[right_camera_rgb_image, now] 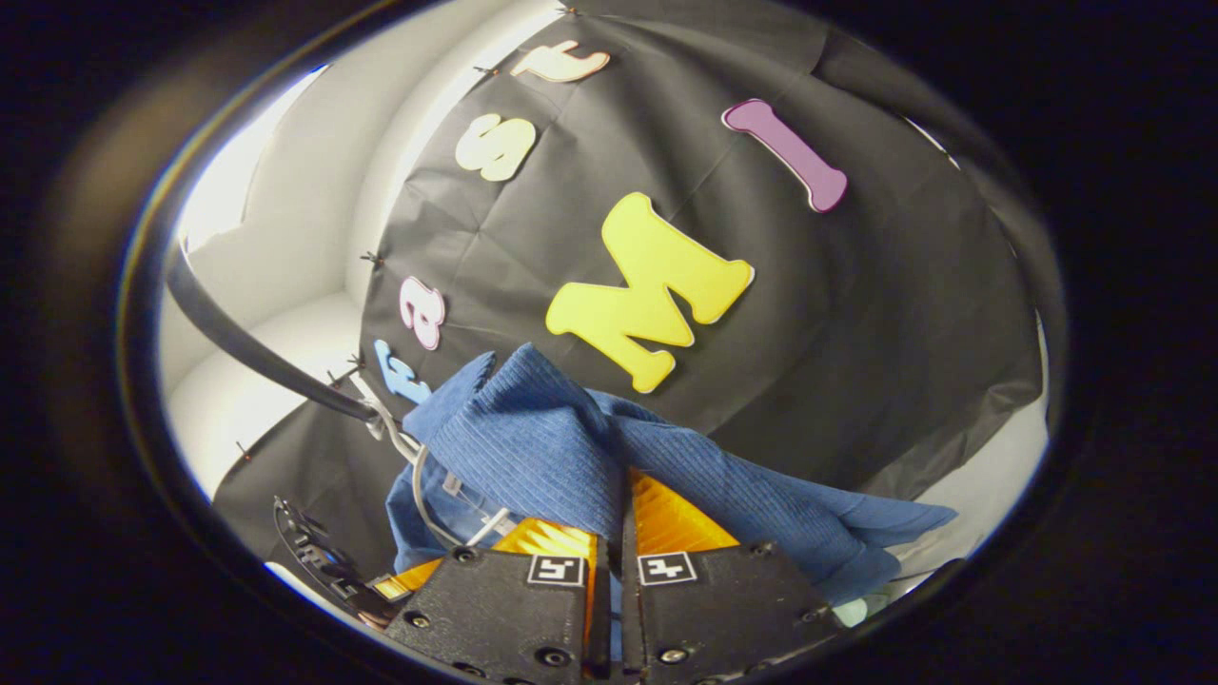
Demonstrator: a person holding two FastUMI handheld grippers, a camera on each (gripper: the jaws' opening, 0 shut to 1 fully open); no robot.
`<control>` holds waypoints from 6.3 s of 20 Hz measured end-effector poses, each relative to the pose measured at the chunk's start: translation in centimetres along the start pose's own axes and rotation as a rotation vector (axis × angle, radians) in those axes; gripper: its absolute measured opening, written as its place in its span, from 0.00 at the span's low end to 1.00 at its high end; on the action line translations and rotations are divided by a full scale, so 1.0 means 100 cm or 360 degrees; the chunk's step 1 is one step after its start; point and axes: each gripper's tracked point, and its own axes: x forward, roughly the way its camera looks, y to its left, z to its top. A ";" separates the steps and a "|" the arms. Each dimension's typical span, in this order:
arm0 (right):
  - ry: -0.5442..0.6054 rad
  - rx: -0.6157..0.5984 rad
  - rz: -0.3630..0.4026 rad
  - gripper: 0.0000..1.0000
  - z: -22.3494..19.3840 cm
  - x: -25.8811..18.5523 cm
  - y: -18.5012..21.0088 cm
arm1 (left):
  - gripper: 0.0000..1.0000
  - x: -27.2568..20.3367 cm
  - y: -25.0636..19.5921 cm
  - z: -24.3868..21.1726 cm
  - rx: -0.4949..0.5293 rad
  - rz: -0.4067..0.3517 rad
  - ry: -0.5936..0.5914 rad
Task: Grasp the clothes on the hanger with both hands and then place them into the laundry hamper below.
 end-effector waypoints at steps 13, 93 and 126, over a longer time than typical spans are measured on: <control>-0.0214 0.0201 0.0249 0.07 0.083 0.007 0.014 | 0.10 -0.005 0.051 0.070 0.0055 0.0209 -0.0117; 0.0631 0.0313 -0.0024 0.06 -0.199 -0.003 0.055 | 0.09 -0.045 -0.068 -0.071 0.0258 -0.0342 0.0312; 0.1480 -0.0130 -0.1119 0.67 -0.385 -0.011 -0.224 | 0.51 -0.033 0.092 -0.340 0.0002 0.0353 0.1358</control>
